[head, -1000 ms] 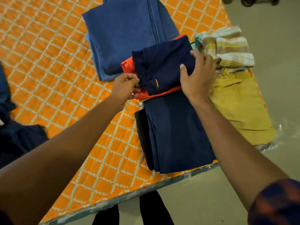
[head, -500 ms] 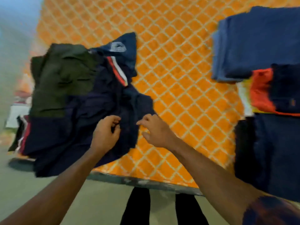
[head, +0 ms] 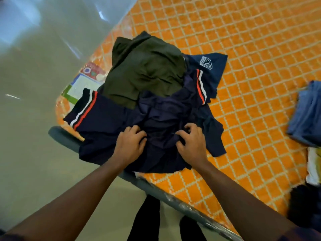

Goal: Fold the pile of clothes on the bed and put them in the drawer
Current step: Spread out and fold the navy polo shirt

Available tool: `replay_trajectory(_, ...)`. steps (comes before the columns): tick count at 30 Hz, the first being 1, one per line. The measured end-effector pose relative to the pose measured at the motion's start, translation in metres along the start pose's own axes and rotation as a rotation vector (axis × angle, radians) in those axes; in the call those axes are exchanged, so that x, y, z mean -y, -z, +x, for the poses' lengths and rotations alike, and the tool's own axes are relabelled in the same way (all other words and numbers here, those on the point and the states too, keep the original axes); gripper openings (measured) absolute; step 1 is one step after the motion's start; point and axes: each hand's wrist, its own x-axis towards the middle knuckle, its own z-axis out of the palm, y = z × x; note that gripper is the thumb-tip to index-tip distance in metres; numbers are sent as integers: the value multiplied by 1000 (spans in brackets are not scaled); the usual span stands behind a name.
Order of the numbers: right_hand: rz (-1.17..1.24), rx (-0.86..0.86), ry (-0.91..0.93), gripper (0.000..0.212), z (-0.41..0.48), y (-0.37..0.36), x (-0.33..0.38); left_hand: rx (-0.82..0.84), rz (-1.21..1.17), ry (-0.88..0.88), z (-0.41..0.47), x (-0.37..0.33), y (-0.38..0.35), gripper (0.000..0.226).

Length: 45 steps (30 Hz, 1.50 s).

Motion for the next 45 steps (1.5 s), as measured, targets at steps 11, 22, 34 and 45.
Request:
replay_trajectory(11, 14, 458, 201, 29, -46, 17, -22, 636, -182, -98, -21, -54, 9, 20)
replay_trajectory(22, -258, 830, -575, 21, -177, 82, -137, 1206, -714, 198, -79, -222, -61, 28)
replay_trajectory(34, 193, 454, -323, 26, -116, 63, -105, -13, -193, 63, 20, -184, -39, 54)
replay_trajectory(45, 460, 171, -375, 51, 47, 27, -51, -23, -314, 235, 80, -93, 20, 13)
